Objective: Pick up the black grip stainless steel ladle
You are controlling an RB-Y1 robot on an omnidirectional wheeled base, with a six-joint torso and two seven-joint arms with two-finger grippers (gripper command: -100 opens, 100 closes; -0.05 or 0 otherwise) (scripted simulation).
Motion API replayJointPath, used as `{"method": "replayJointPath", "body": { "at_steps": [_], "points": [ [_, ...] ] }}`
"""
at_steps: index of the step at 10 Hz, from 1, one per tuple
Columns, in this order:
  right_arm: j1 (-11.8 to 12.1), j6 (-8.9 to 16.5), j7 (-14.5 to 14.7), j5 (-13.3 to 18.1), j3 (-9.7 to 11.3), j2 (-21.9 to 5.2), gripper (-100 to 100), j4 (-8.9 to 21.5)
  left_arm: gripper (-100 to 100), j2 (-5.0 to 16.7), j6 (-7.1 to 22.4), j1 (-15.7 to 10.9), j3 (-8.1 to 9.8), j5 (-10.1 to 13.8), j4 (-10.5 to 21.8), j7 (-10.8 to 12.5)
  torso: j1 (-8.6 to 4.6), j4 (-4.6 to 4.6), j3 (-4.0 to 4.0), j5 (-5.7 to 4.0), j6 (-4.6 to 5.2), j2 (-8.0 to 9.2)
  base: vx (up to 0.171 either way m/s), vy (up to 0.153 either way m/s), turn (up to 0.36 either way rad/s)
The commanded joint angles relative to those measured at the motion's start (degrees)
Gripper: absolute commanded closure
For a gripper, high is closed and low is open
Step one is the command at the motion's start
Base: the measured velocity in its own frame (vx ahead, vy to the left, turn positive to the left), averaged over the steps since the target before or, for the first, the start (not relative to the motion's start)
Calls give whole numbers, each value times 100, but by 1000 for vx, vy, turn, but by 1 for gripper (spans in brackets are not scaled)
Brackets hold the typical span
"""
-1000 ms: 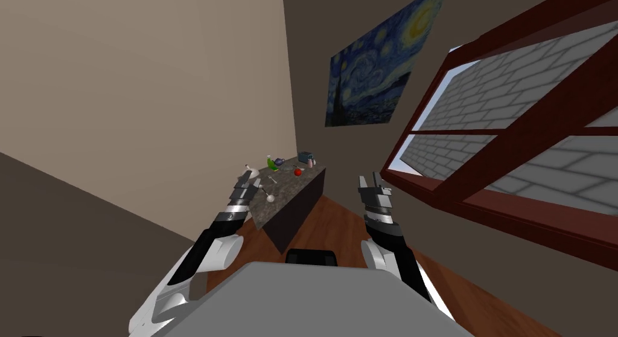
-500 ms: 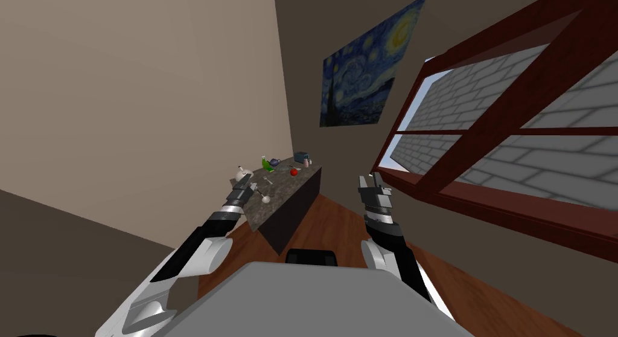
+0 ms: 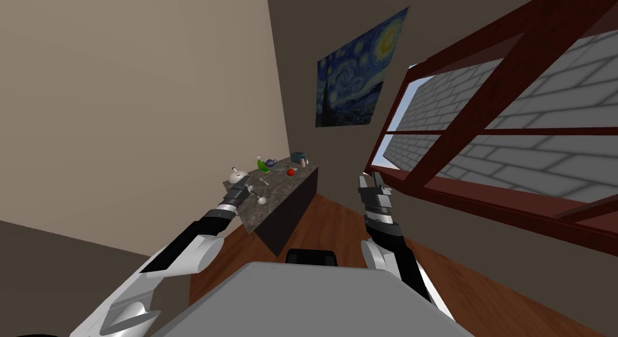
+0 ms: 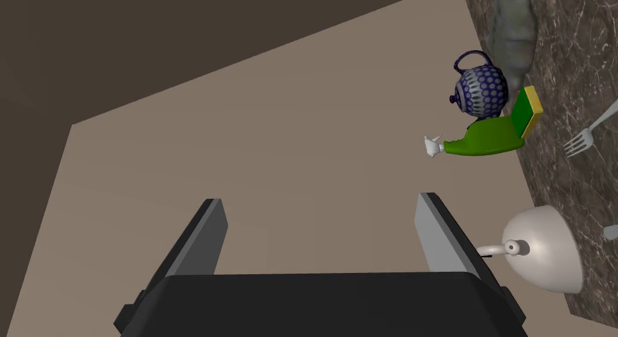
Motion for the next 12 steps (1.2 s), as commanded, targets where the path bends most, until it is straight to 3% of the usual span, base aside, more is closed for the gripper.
{"method": "replayJointPath", "body": {
  "at_steps": [1, 2, 3, 5, 6, 8, 9, 11, 12],
  "points": [
    [0, 0, 0, 0, 0, 0, 0, 0, -100, 76, 286, 2, 63, 83, 34, -80, 0, 0, 0, 0, 0, 0, -19, -13, -71],
    [1, 0, 0, 0, 0, 0, 0, 0, -100, 76, 377, 2, 63, 83, 34, -80, 1, 0, 0, 1, -3, 0, -8, -6, 33],
    [1, 0, 0, 0, -1, 0, 0, 0, -100, 304, 607, 24, 239, 296, 126, -179, 2, 0, -1, 1, -4, -3, -10, -16, -150],
    [1, 0, 0, 0, 0, 0, 0, 0, -100, 304, 788, 24, 239, 296, 126, -179, 2, -1, -2, 1, -3, -3, -7, -7, -47],
    [1, 0, 0, 0, -1, 0, 0, 0, -100, 532, 1006, 38, 407, 511, 227, -279, 4, -1, -2, 1, -5, -4, -9, -12, -127],
    [1, 0, 0, 0, -1, 0, 0, 0, -100, 532, 1209, 38, 407, 511, 227, -279, 2, -1, -2, 1, -3, -3, -5, -5, -50],
    [1, 0, 0, 0, -1, 0, 0, 0, -100, 759, 1429, 45, 565, 726, 337, -379, 4, -1, -2, 1, -5, -4, -6, -11, -162],
    [1, 0, 0, 0, -1, 0, 0, 0, -100, 759, 1638, 45, 565, 726, 337, -379, 4, -1, -3, 2, -4, -5, -3, -3, -31],
    [1, 0, 0, 0, -1, 0, 0, 0, -100, 983, 1859, 46, 709, 939, 457, -478, 4, -1, -3, 2, -5, -6, 0, -9, -142]
  ]
}}
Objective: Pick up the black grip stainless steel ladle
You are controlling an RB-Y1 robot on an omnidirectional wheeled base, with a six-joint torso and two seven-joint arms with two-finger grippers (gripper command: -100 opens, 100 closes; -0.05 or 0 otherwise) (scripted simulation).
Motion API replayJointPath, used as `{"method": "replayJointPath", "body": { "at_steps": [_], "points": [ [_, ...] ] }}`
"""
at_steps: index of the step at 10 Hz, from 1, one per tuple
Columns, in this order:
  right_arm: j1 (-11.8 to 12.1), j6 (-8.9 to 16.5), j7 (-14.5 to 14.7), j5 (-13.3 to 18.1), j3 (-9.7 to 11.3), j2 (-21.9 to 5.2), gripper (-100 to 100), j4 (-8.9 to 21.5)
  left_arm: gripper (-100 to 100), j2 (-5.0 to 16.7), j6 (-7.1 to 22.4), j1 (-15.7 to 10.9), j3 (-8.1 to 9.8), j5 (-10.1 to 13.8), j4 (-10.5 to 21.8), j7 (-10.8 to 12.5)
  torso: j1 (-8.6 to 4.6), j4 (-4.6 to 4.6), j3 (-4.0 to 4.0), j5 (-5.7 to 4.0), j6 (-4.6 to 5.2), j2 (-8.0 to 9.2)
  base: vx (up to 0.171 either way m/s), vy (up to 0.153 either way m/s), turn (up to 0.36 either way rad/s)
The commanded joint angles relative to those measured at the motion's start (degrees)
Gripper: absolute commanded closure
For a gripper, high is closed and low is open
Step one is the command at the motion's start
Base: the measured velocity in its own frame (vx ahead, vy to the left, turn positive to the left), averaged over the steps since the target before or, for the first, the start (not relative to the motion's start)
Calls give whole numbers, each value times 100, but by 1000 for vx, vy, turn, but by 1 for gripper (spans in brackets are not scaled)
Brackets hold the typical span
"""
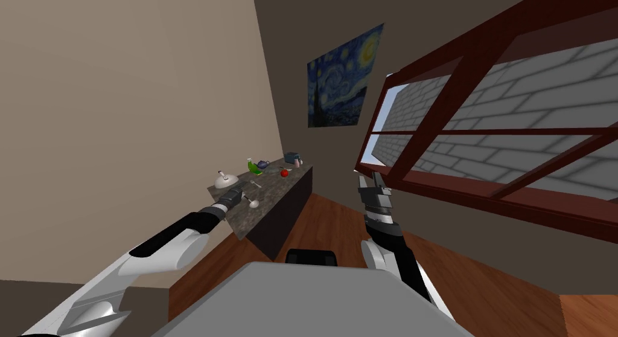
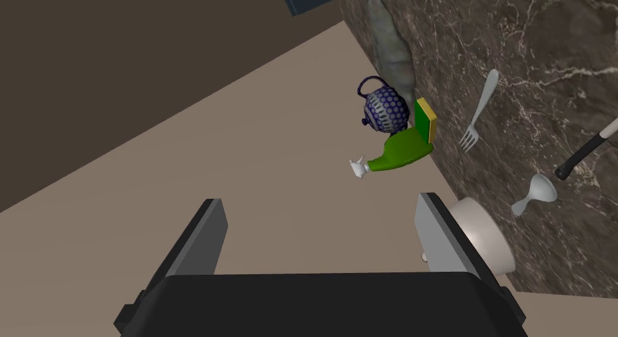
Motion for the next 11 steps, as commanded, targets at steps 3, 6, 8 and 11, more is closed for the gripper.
{"method": "replayJointPath", "body": {
  "at_steps": [3, 6, 8, 11],
  "points": [
    [1, 0, 0, 0, 0, 0, 0, 0, -100, 353, 574, -33, 209, 327, 209, -142, 2, 0, 0, 1, -4, 0, 0, -3, -75],
    [0, 0, 0, 0, 0, 0, 0, 0, -100, 568, 1099, -46, 322, 533, 346, -237, 3, -1, -2, 1, 0, -3, 5, 1, -103],
    [1, 0, 0, 0, -1, 0, 0, 0, -100, 778, 1401, -67, 419, 734, 491, -330, 3, -1, -1, 2, -5, -2, 7, 1, -63],
    [1, 0, 0, 0, -1, 0, 0, 0, -100, 981, 1876, -95, 499, 929, 642, -420, 4, -1, -2, 2, -5, -3, 10, 6, -57]
  ]
}}
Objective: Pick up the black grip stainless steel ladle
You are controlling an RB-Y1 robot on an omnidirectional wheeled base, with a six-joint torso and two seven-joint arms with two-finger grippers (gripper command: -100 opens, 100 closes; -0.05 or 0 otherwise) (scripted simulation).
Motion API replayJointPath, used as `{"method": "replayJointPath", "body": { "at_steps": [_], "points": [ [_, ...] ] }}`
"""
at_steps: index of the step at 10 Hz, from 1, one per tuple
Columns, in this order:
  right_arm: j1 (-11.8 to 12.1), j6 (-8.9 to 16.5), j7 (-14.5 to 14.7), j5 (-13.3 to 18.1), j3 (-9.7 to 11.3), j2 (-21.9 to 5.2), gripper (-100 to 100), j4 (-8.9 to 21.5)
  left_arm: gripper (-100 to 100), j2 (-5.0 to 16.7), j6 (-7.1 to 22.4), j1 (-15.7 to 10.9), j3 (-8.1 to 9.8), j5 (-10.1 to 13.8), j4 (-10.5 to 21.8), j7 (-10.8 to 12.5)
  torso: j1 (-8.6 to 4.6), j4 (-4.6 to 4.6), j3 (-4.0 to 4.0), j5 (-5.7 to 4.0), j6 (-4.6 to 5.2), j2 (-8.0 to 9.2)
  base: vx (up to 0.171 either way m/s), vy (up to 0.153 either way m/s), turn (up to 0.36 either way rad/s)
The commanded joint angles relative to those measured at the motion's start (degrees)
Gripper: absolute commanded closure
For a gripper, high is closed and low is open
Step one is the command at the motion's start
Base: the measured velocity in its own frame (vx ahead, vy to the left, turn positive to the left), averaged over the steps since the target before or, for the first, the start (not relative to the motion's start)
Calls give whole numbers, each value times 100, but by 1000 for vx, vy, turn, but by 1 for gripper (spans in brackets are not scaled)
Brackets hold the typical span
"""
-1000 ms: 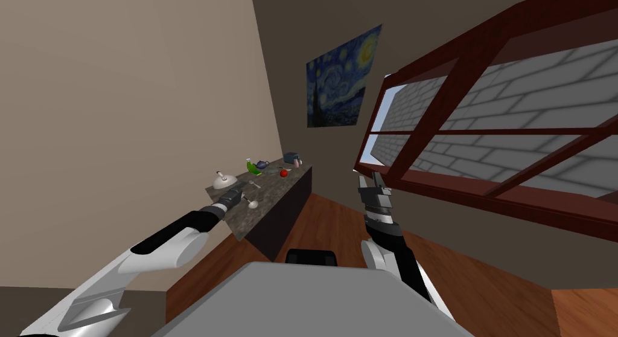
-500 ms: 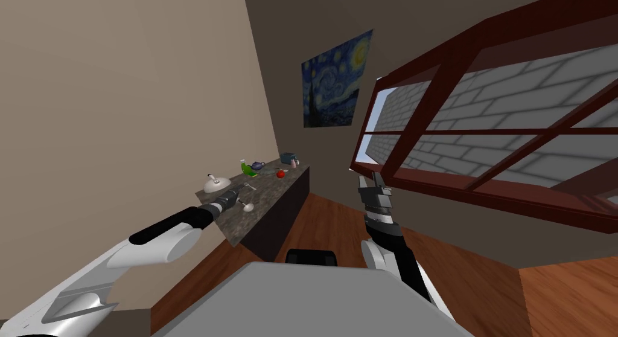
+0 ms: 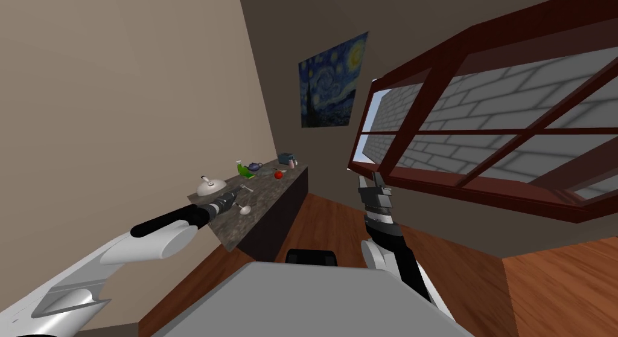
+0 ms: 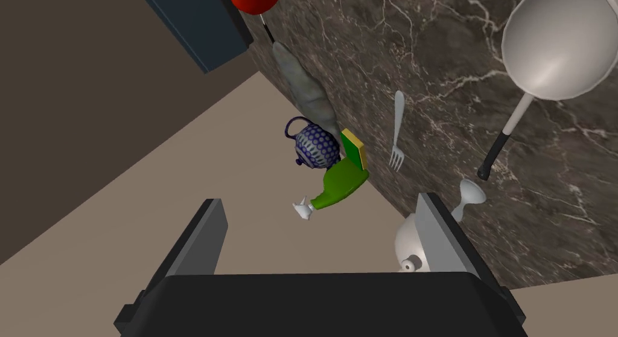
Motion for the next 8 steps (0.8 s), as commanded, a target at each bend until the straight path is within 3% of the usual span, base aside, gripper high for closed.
{"method": "replayJointPath", "body": {
  "at_steps": [1, 2, 3, 5, 6, 8],
  "points": [
    [0, 0, 0, 0, 0, 0, 0, 0, -100, 98, 286, -2, 41, 104, 78, -57, 0, 0, 0, 0, 0, 0, 15, 10, -89],
    [0, 0, 0, 0, 0, 0, 0, 0, -100, 98, 346, -2, 41, 104, 78, -57, 0, 0, -1, 1, -2, -1, 6, 6, -4],
    [1, 0, 0, 0, 0, 0, 0, 0, -100, 292, 556, -39, 105, 292, 235, -143, -1, 0, 1, 1, -4, 2, 13, 9, -115],
    [1, 0, 0, 0, 0, 0, 0, 0, -100, 292, 775, -39, 105, 292, 235, -143, 2, 0, 0, 1, -3, 0, 12, 11, -32],
    [1, 0, 0, 0, 0, 0, 0, 0, -100, 479, 982, -84, 155, 472, 397, -226, 0, 0, 1, 1, -4, 2, 19, 12, -113],
    [1, 0, 0, 0, 0, 0, 0, 0, -100, 479, 1198, -84, 155, 472, 397, -226, 3, -1, -2, 2, -3, -3, 15, 16, -37]
  ]
}}
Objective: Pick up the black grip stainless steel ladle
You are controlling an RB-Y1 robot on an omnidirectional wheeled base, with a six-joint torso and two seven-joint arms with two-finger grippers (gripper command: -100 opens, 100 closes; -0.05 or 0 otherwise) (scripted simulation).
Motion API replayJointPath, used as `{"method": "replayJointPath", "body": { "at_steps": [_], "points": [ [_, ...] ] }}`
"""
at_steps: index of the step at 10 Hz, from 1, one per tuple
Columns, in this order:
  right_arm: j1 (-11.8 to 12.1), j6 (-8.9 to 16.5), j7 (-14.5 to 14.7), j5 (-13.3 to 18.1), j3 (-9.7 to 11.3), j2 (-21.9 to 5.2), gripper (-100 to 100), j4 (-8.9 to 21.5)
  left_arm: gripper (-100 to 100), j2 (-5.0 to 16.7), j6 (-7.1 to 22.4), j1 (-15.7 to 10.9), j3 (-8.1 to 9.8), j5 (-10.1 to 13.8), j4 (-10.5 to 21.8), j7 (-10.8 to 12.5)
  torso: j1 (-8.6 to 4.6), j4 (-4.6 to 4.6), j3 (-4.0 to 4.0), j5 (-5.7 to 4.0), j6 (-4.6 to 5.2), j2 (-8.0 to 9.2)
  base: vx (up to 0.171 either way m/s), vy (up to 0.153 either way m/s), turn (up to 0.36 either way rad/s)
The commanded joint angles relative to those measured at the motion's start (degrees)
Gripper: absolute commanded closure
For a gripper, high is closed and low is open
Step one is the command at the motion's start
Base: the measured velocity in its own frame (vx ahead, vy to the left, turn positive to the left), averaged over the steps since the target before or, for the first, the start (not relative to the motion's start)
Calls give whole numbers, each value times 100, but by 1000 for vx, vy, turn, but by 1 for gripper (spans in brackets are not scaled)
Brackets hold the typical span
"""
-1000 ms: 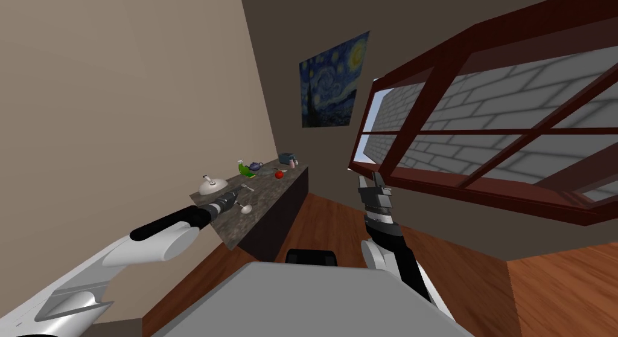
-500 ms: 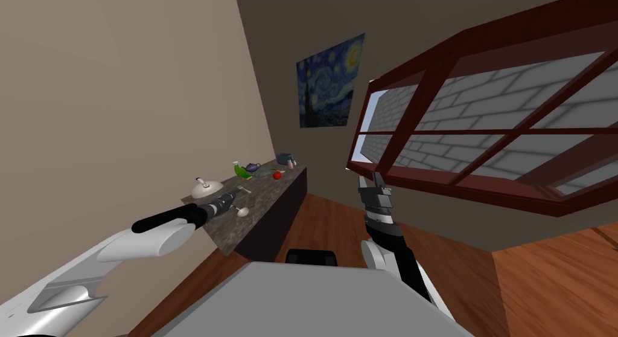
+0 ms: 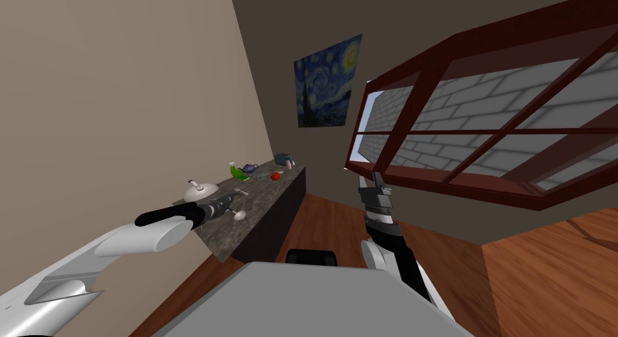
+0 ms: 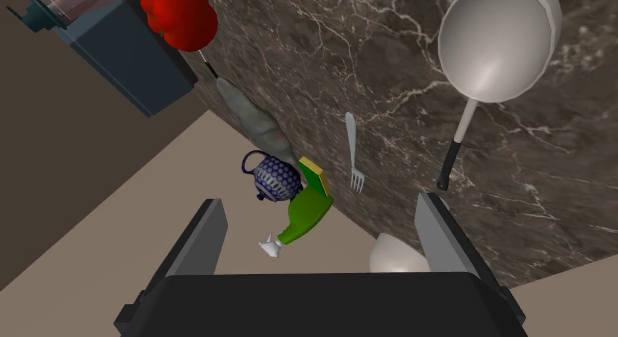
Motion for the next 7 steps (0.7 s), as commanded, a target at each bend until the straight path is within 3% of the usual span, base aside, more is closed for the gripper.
{"method": "replayJointPath", "body": {
  "at_steps": [1, 3, 4, 6, 7],
  "points": [
    [0, 0, 0, 0, 0, 0, 0, 0, -100, 192, 286, -59, 41, 185, 176, -80, 0, 0, 0, 0, 0, 0, 20, 20, -94],
    [0, 0, 0, 0, 0, 0, 0, 0, -100, 192, 491, -59, 41, 185, 176, -80, 5, -1, -2, 1, 2, -4, 15, 17, -37],
    [0, 0, 0, 0, 0, 0, 0, 0, -100, 361, 722, -120, 64, 347, 344, -155, 0, 0, 0, 0, 0, 0, 17, 20, -93],
    [0, 0, 0, 0, 0, 0, 0, 0, -100, 361, 894, -120, 64, 347, 344, -155, 5, -1, -3, 1, 1, -5, 19, 19, -28],
    [0, 0, 0, 0, 0, 0, 0, 0, -100, 521, 1125, -187, 74, 498, 513, -225, 1, 0, -1, 0, 0, -1, 22, 22, -84]
  ]
}}
